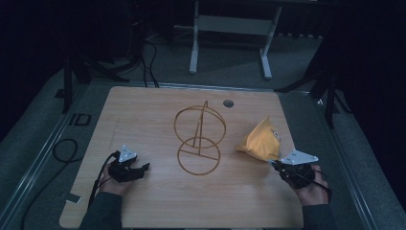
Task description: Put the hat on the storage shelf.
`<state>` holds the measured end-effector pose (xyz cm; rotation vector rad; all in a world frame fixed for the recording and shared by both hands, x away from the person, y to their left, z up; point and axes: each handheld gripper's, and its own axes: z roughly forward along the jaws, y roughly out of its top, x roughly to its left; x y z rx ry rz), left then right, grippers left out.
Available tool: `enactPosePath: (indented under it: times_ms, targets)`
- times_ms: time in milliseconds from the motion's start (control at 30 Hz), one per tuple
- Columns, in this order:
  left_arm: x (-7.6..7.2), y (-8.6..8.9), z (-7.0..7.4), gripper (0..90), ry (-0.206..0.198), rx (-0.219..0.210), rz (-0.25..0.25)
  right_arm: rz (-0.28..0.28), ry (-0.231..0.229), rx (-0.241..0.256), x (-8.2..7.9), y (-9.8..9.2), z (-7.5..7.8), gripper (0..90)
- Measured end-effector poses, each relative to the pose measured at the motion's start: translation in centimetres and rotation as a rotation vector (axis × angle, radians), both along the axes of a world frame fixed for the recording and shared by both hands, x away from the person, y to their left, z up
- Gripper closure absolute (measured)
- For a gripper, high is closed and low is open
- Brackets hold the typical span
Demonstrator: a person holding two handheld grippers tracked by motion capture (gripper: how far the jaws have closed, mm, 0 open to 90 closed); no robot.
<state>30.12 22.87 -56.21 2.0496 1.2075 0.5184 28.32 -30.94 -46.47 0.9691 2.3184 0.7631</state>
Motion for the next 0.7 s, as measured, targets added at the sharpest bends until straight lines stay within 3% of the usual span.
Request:
enactPosePath:
  times_ms: [533, 700]
  targets:
    - [0.0, 0.0, 0.0, 36.6, 0.000, -0.001, 0.000, -0.018, -0.085, 0.005, 2.3, -1.4, 3.6, 84.9]
    - [0.0, 0.0, 0.0, 36.6, 0.000, -0.001, 0.000, -0.026, -0.117, 0.024, 3.0, -2.1, 5.4, 85.0]
